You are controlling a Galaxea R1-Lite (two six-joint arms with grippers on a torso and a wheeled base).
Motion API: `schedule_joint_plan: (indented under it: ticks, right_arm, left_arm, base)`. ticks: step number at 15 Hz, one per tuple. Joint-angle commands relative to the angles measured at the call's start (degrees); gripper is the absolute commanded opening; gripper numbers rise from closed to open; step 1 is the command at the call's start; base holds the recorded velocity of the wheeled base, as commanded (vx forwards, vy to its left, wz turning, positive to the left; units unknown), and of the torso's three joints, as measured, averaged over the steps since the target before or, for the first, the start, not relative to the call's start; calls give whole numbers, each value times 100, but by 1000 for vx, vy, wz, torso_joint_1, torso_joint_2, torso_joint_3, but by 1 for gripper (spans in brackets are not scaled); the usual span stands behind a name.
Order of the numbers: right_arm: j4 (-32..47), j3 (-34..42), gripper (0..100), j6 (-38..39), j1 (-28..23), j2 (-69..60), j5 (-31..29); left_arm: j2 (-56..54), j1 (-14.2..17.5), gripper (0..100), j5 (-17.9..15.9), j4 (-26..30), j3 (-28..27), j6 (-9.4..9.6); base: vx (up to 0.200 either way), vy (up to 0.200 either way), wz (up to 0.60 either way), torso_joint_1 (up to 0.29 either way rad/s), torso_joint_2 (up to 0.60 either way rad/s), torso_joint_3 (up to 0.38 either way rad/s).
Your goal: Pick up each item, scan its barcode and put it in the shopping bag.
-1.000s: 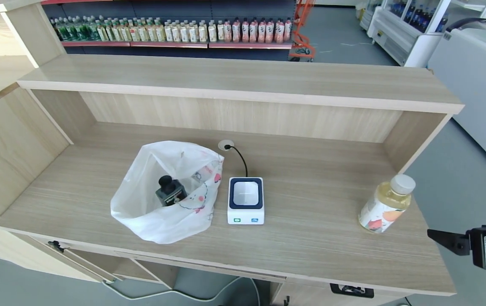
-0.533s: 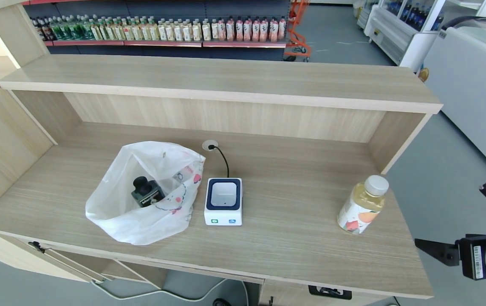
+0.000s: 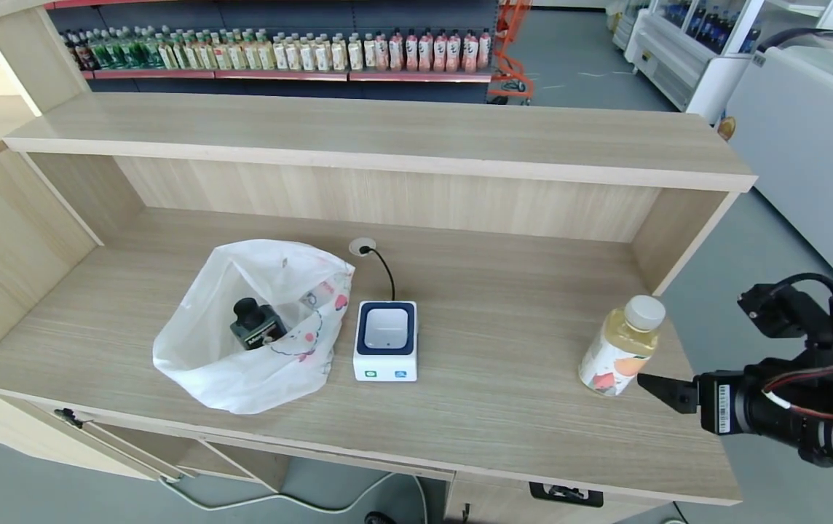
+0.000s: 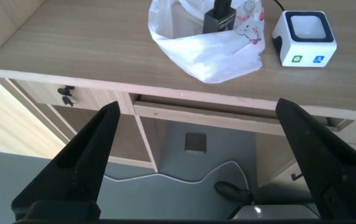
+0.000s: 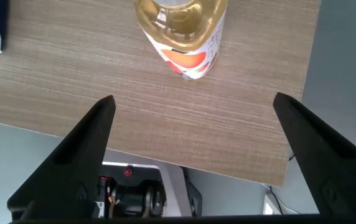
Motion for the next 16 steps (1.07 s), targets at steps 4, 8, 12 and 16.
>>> schedule_joint_plan:
  ticks: [4, 8, 12, 16]
  right_arm:
    - [-717, 546, 100, 945, 1030, 650, -835]
    - [-2352, 634, 100, 953, 1206, 1415, -1617]
    - [-2440, 775, 100, 734, 1206, 1450, -2232]
    - [-2826, 678, 100, 725, 1197, 1696, -2267]
  left_arm:
    - [-2, 0, 100, 0, 0, 0, 2]
    - [-2, 0, 100, 0, 0, 0, 2]
    - [-2, 0, 100, 0, 0, 0, 2]
    - [-2, 0, 100, 0, 0, 0, 2]
  base:
    - [0, 0, 0, 0, 0, 0]
    - [0, 0, 0, 0, 0, 0]
    - [0, 0, 0, 0, 0, 0]
    - [0, 0, 0, 0, 0, 0]
